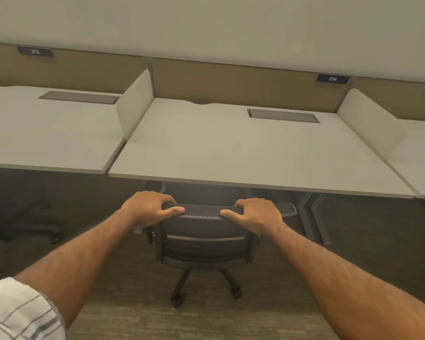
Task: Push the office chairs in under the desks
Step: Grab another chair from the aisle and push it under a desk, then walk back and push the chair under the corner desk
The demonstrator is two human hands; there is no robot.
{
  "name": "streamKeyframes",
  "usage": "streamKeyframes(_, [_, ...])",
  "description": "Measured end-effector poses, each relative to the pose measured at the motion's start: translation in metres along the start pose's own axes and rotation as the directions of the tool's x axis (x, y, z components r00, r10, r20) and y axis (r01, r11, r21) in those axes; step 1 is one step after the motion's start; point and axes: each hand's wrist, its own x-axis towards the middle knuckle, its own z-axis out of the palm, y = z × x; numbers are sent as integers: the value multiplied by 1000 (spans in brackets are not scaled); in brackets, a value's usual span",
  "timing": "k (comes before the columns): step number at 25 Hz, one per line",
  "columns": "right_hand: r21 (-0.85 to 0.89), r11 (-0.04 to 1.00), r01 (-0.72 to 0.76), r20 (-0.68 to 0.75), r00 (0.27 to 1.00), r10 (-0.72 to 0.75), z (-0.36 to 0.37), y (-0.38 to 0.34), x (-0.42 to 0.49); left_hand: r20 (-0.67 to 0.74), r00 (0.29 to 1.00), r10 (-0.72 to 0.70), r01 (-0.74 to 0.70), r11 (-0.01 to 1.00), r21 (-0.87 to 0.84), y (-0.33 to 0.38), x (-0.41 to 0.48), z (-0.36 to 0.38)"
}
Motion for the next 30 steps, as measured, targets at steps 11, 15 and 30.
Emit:
streamKeyframes(11, [123, 991, 47, 103, 993, -60, -2, -17, 22, 55, 989, -137, 140, 989, -48, 13, -7, -9])
streamKeyframes(15, [129, 965, 230, 67, 968, -240, -9, -64, 38, -149, 953, -262, 264, 964, -6, 6, -41, -24])
streamKeyframes(30, [54, 500, 864, -112, 503, -857, 27, -371, 12, -483, 340, -807, 915, 402, -29, -77, -432, 36])
